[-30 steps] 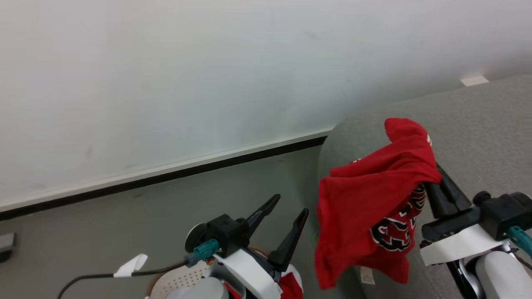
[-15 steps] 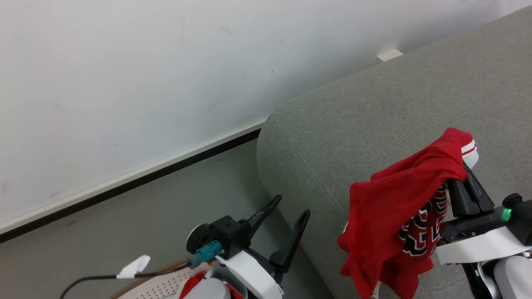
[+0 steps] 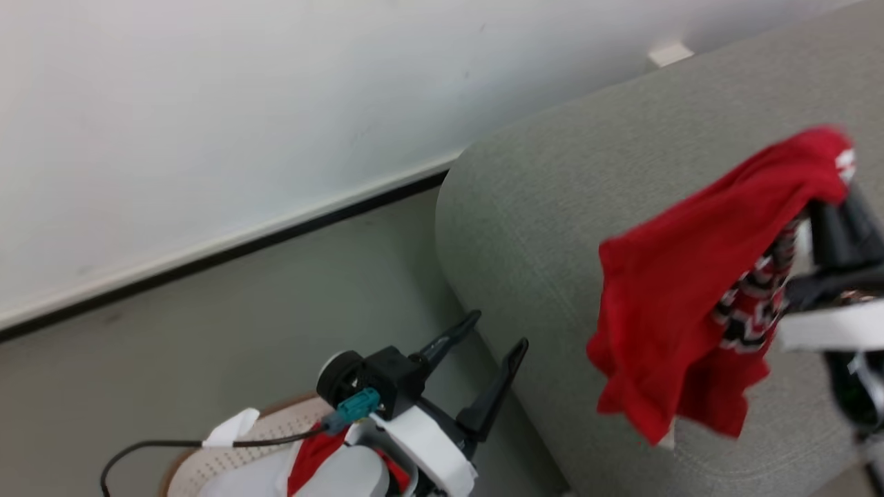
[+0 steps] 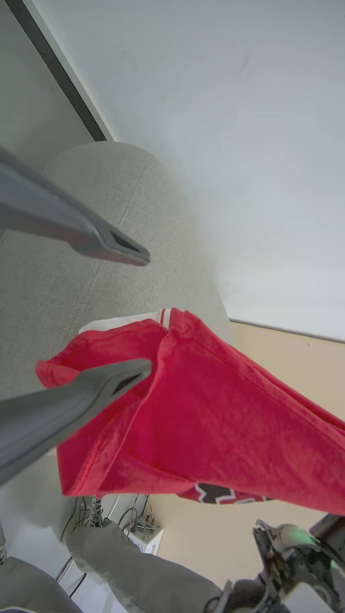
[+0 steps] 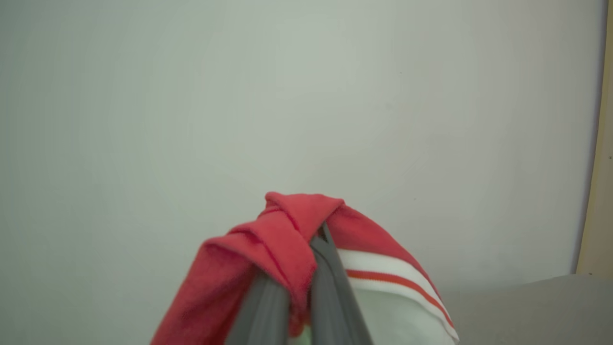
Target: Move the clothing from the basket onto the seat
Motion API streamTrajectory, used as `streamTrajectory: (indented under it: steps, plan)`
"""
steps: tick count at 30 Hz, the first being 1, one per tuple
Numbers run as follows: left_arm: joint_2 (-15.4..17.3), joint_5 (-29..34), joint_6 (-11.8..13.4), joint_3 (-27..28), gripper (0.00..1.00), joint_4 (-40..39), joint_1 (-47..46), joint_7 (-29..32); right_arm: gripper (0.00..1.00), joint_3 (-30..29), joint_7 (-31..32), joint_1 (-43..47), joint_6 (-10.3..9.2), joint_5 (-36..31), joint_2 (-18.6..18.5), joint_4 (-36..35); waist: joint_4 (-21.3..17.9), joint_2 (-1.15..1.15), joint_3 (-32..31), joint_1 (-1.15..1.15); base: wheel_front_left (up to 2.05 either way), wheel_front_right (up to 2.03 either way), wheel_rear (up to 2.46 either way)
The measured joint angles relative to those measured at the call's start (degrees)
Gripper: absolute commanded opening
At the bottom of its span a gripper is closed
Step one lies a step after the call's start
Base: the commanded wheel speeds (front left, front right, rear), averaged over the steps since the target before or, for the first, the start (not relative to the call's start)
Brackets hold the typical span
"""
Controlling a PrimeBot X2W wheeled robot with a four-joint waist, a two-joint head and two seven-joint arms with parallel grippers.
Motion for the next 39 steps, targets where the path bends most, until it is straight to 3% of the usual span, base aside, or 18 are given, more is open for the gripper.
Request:
streamTrajectory:
  steps: [8, 16, 26, 32, 39]
  plan:
    - [1.6, 0.9, -0.5, -2.0, 1.0, -0.6, -5.6, 0.4, 0.0, -2.4, 5.7, -17.6, 0.0, 10.9, -10.6, 7.5, 3.6, 0.0, 8.1, 0.01, 0.0, 0.0, 0.0]
    - [3.2, 0.9, -0.6, -3.0, 1.0, -1.1, -10.1, 0.5, 0.0, -7.9, 6.4, -32.6, 0.0, 10.0, -18.5, 21.2, 9.1, 0.0, 17.0, 0.02, 0.0, 0.0, 0.0]
    - [4.4, 0.9, -0.7, -3.3, 1.0, -1.6, -13.1, 0.4, 0.0, -5.9, 6.6, -40.8, 0.0, 0.6, -19.7, 41.0, 15.1, -0.01, 24.6, 0.02, 0.0, 0.0, 0.0]
    - [4.3, 0.5, -0.7, -3.8, 1.0, -1.5, -13.7, 0.4, 0.0, 0.0, 12.6, -40.3, 0.0, -5.0, -17.9, 50.8, 16.9, 0.0, 26.2, 0.02, 0.0, 0.0, 0.0]
    - [4.4, -0.5, -0.7, -3.4, 1.0, -0.8, -13.4, 0.1, 0.44, 7.3, 17.3, -36.0, 0.0, -3.6, -17.0, 53.6, 16.5, -0.01, 24.3, 0.01, 0.0, 0.0, 0.0]
